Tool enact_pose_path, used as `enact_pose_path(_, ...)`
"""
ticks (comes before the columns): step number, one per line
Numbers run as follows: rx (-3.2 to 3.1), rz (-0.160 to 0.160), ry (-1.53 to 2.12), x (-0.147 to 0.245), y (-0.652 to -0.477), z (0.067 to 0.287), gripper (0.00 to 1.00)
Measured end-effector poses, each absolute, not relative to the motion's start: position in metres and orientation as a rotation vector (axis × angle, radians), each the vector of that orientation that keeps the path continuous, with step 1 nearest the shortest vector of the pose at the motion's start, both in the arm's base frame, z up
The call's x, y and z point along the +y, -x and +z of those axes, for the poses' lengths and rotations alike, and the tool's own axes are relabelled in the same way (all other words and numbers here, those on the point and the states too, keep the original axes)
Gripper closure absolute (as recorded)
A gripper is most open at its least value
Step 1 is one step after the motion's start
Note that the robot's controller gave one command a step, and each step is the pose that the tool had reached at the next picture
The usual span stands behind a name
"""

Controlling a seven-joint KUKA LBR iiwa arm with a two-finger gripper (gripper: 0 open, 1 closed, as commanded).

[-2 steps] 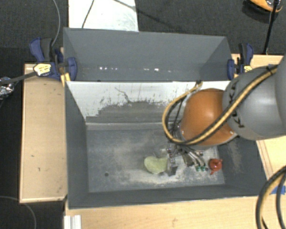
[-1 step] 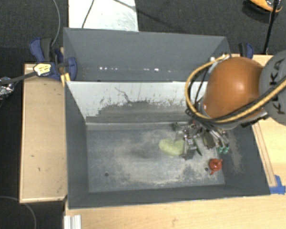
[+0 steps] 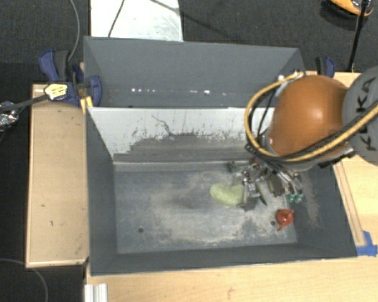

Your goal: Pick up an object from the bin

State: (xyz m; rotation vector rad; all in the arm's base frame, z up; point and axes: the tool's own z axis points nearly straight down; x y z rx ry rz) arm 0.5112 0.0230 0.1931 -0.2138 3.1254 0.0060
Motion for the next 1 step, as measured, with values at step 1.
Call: enact_pose_path(1,3.132,0.007,0.195,0.0209,-0.5182,0.2382,1.0)
